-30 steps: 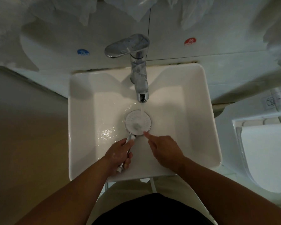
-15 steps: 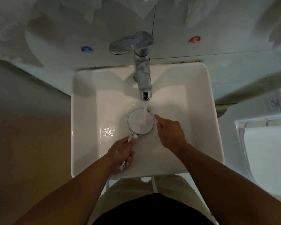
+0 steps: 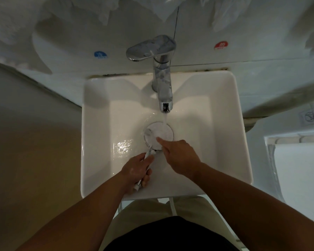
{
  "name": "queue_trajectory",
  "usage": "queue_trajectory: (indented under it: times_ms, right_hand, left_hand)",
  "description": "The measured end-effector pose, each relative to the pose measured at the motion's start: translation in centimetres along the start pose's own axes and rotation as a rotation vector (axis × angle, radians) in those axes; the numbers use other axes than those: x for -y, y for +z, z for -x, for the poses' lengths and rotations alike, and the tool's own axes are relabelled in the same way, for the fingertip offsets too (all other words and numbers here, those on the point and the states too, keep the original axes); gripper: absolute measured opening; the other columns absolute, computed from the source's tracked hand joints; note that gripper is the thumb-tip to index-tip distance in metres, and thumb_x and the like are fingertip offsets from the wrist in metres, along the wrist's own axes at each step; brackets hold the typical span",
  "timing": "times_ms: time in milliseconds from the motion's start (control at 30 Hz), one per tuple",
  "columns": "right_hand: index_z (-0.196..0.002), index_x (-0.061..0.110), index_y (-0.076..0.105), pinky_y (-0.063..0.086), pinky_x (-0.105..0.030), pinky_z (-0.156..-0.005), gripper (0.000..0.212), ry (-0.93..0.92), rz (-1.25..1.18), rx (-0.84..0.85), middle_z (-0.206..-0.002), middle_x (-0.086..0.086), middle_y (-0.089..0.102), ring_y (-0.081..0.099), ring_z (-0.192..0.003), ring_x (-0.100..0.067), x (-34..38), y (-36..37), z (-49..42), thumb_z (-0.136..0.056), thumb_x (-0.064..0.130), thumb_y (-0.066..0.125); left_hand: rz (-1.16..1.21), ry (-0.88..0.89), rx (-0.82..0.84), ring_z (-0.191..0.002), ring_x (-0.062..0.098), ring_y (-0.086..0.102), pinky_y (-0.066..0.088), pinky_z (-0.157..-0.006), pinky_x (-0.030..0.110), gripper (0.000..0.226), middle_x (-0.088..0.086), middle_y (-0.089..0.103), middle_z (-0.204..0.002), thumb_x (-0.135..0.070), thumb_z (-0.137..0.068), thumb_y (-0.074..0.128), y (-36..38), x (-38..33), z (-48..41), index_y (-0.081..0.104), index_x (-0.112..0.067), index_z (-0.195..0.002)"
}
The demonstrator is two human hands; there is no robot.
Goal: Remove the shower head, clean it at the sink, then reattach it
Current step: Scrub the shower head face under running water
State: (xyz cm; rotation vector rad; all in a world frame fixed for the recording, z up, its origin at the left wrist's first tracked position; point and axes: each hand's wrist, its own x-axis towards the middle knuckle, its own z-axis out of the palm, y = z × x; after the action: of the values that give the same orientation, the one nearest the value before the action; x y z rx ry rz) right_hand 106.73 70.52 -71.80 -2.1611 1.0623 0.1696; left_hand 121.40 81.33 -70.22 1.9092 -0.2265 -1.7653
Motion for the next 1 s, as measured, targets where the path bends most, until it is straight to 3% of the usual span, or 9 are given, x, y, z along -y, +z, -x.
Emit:
queue_trajectory:
  times_ms: [133,267,433,567,733,867,1000]
  right_hand:
    - [-0.143,0.036,0.052,0.057,-0.04,-0.082,0.04,0.122,0.004,-0.147,-0.111,-0.015,0.072,0.069,-0.093,-0.035,-0.9,-1.4,-1.6,-0.105,0.036,0.04]
    - [-0.149,0.036,0.044,0.06,-0.042,-0.087,0.043,-0.091,0.021,0.066,-0.125,-0.013,0.07,0.072,-0.094,-0.027,0.5,0.0,0.4,-0.108,0.039,0.032]
    - [-0.146,0.036,0.05,0.059,-0.034,-0.075,0.042,0.086,-0.015,-0.17,-0.107,-0.012,0.076,0.071,-0.078,-0.023,-2.4,-0.6,-0.3,-0.104,0.039,0.042]
    - [-0.15,0.034,0.043,0.06,-0.038,-0.073,0.044,-0.058,0.032,0.032,-0.103,-0.009,0.076,0.067,-0.071,-0.016,-0.9,0.4,2.3,-0.107,0.037,0.037]
    - [-0.148,0.035,0.045,0.06,-0.038,-0.063,0.043,0.072,-0.014,-0.129,-0.078,-0.003,0.072,0.06,-0.056,-0.011,-2.7,-0.7,1.3,-0.106,0.039,0.037]
    - [-0.151,0.036,0.041,0.059,-0.036,-0.068,0.044,-0.029,0.02,0.044,-0.089,-0.003,0.075,0.063,-0.064,-0.012,-1.4,0.3,3.5,-0.107,0.037,0.036]
    - [-0.148,0.036,0.045,0.06,-0.035,-0.062,0.043,0.109,-0.011,-0.151,-0.074,0.002,0.07,0.058,-0.054,-0.007,-3.4,-0.8,2.0,-0.106,0.038,0.037]
  left_hand:
    - [-0.001,-0.005,-0.002,-0.043,0.017,0.043,0.038,-0.046,0.028,0.03,0.007,0.056,-0.066,-0.043,-0.103,0.051,0.0,0.1,-0.1,0.064,-0.019,-0.116]
    - [-0.017,0.0,-0.004,-0.043,0.018,0.044,0.038,-0.045,0.027,0.03,0.007,0.056,-0.065,-0.042,-0.104,0.051,0.0,0.0,-0.1,0.064,-0.017,-0.113]
    - [-0.031,0.008,-0.01,-0.042,0.018,0.042,0.037,-0.044,0.026,0.028,0.007,0.056,-0.066,-0.041,-0.104,0.05,0.1,-0.1,-0.1,0.064,-0.019,-0.112]
    - [-0.033,0.008,-0.008,-0.042,0.019,0.043,0.039,-0.044,0.026,0.027,0.007,0.058,-0.065,-0.042,-0.104,0.051,0.0,0.0,-0.1,0.065,-0.019,-0.109]
    - [-0.01,-0.002,-0.009,-0.041,0.018,0.041,0.036,-0.044,0.026,0.027,0.008,0.057,-0.065,-0.041,-0.104,0.051,0.0,0.0,-0.1,0.065,-0.019,-0.11]
    - [-0.007,-0.002,-0.013,-0.041,0.018,0.042,0.037,-0.043,0.026,0.026,0.008,0.057,-0.066,-0.041,-0.104,0.051,0.0,0.0,0.0,0.066,-0.02,-0.109]
    - [0.015,-0.004,-0.013,-0.041,0.018,0.041,0.035,-0.045,0.026,0.027,0.006,0.056,-0.062,-0.042,-0.104,0.052,0.1,0.0,0.0,0.065,-0.019,-0.109]
